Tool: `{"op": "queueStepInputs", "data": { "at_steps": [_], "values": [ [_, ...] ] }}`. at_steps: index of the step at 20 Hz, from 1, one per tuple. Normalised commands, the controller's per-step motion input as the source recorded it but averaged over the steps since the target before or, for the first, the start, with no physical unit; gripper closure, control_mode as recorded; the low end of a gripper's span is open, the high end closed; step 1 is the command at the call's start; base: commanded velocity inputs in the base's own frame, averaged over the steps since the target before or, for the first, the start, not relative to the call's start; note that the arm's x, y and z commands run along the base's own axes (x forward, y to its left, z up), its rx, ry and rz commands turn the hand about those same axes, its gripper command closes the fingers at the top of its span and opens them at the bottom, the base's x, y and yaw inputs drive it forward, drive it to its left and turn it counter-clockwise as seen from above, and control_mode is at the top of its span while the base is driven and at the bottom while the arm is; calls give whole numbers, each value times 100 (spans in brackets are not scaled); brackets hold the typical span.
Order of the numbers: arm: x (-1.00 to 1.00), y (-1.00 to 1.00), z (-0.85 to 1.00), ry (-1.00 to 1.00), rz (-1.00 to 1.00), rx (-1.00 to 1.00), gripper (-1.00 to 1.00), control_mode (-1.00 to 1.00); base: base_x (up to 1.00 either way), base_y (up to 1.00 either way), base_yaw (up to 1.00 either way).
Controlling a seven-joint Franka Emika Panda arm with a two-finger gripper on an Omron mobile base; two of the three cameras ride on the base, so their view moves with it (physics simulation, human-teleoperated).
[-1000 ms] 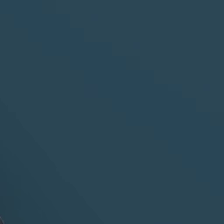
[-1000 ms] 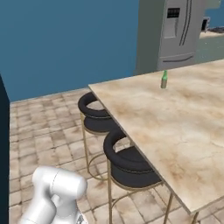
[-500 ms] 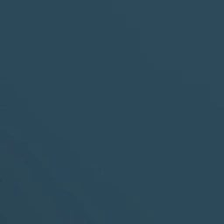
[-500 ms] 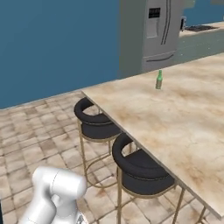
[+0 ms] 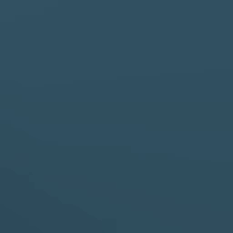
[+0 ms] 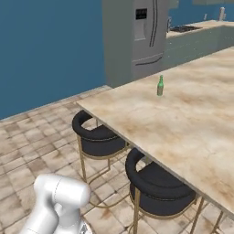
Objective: Sort all alcoholic drinks to one cabinet, and non-alcoholic drinks to the other.
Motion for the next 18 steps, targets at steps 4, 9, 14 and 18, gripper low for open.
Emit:
{"op": "queueStepInputs", "data": {
  "at_steps": [4, 9, 14, 18],
  "values": [
    [0, 0, 0, 0, 0, 0, -100, 100, 24, 64, -30],
    [0, 0, 0, 0, 0, 0, -100, 100, 9, 70, -32],
    [0, 0, 0, 0, 0, 0, -100, 100, 1, 86, -35],
    [0, 0, 0, 0, 0, 0, -100, 100, 0, 84, -36]
  ]
}}
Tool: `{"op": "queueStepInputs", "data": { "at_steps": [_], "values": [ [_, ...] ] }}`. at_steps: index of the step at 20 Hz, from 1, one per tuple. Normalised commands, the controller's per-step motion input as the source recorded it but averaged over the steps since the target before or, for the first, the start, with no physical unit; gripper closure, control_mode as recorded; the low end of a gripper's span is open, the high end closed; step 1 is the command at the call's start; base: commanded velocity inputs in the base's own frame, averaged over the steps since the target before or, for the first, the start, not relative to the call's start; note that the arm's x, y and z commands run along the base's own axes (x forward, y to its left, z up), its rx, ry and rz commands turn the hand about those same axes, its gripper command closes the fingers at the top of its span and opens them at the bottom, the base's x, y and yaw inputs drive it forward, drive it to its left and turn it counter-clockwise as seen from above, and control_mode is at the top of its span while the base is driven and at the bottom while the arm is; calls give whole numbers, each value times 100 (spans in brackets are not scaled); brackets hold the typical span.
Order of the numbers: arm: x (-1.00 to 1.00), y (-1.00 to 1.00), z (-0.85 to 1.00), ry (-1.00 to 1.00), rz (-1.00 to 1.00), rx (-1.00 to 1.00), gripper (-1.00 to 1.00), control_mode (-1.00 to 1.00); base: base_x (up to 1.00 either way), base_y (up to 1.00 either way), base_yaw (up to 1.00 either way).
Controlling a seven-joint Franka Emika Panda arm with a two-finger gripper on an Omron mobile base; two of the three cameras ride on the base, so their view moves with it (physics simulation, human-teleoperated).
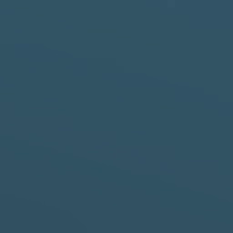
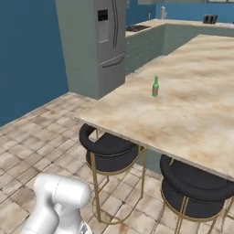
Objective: Sort all alcoholic drinks to one cabinet, and non-alcoholic drinks to the other.
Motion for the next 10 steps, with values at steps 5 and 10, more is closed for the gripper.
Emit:
{"op": "queueStepInputs", "data": {
  "at_steps": [5, 10],
  "values": [
    [0, 0, 0, 0, 0, 0, -100, 100, 1, 83, -37],
    [0, 0, 0, 0, 0, 0, -100, 100, 5, 74, -39]
  ]
}}
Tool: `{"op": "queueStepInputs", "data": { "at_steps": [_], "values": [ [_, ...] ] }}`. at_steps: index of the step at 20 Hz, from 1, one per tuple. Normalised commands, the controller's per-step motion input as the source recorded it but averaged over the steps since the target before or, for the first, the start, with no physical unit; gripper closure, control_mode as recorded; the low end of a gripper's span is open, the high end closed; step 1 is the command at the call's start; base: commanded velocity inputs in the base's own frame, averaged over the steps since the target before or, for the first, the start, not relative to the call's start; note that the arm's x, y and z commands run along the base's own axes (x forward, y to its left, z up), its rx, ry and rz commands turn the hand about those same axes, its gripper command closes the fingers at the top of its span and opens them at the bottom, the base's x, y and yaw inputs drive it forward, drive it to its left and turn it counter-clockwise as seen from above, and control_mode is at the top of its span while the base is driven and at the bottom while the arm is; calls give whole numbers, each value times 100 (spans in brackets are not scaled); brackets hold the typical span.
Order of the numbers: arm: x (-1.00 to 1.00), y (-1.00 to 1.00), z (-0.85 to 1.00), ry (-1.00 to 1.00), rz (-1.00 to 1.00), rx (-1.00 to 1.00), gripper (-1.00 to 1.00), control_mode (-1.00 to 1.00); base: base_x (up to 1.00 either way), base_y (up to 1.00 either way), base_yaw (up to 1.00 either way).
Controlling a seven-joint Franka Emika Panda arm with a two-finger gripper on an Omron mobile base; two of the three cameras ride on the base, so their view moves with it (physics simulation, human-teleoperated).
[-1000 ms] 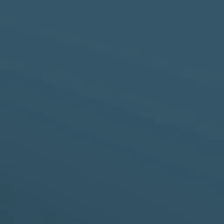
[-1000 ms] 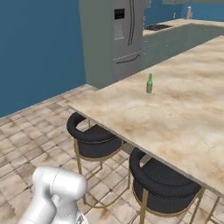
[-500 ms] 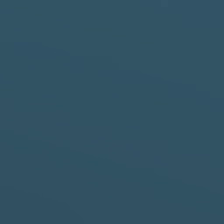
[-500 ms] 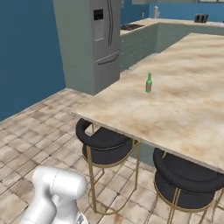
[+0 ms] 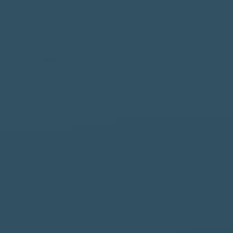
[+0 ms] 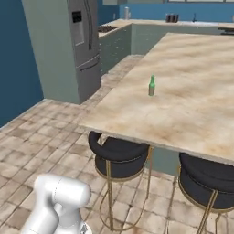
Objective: Sort all alcoholic drinks to one cabinet, and non-alcoholic drinks to the other.
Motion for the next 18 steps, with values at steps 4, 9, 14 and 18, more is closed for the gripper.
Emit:
{"op": "queueStepInputs", "data": {
  "at_steps": [4, 9, 14, 18],
  "values": [
    [0, 0, 0, 0, 0, 0, -100, 100, 7, 77, -40],
    [0, 0, 0, 0, 0, 0, -100, 100, 8, 74, -39],
    [0, 0, 0, 0, 0, 0, -100, 100, 19, 74, -38],
    [0, 0, 0, 0, 0, 0, -100, 100, 31, 69, -37]
  ]
}}
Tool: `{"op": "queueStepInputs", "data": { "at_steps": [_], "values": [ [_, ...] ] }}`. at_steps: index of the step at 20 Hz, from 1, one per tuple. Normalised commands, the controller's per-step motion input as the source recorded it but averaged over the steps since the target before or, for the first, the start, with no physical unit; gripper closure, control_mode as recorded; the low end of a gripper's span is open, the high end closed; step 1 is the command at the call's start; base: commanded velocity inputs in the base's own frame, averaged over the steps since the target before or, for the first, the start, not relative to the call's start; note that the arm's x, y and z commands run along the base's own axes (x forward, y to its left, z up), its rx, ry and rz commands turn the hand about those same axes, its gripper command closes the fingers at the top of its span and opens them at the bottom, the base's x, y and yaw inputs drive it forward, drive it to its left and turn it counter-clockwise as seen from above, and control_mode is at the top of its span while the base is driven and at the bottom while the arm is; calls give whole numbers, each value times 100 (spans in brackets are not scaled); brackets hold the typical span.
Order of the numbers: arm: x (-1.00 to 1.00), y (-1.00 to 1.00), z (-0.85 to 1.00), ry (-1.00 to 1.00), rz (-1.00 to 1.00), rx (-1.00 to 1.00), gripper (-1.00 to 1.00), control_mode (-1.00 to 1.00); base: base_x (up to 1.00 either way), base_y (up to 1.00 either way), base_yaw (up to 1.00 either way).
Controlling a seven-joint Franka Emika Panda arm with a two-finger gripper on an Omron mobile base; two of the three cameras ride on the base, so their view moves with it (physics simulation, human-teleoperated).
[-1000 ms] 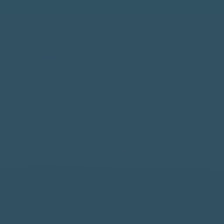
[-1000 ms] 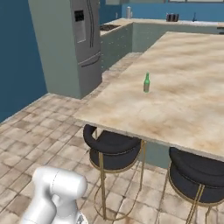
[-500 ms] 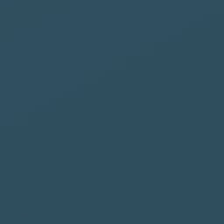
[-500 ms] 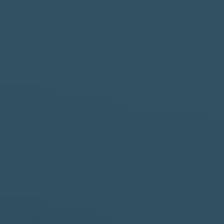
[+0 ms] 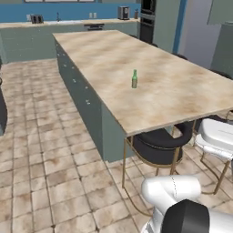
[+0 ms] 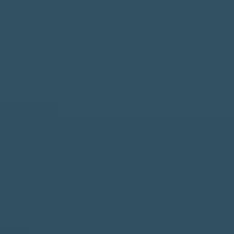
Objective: Sort all alcoholic drinks to one cabinet, and non-alcoholic drinks to the other.
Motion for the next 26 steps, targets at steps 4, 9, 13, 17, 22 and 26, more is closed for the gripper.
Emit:
{"op": "queueStepInputs", "data": {
  "at_steps": [4, 9, 13, 17, 22, 26],
  "values": [
    [0, 0, 0, 0, 0, 0, -100, 100, 38, 66, -36],
    [0, 0, 0, 0, 0, 0, -100, 100, 39, 69, -35],
    [0, 0, 0, 0, 0, 0, -100, 100, 27, 71, -34],
    [0, 0, 0, 0, 0, 0, -100, 100, 26, 73, -33],
    [0, 0, 0, 0, 0, 0, -100, 100, 28, 72, -34],
    [0, 0, 0, 0, 0, 0, -100, 100, 27, 69, -34]
  ]
}}
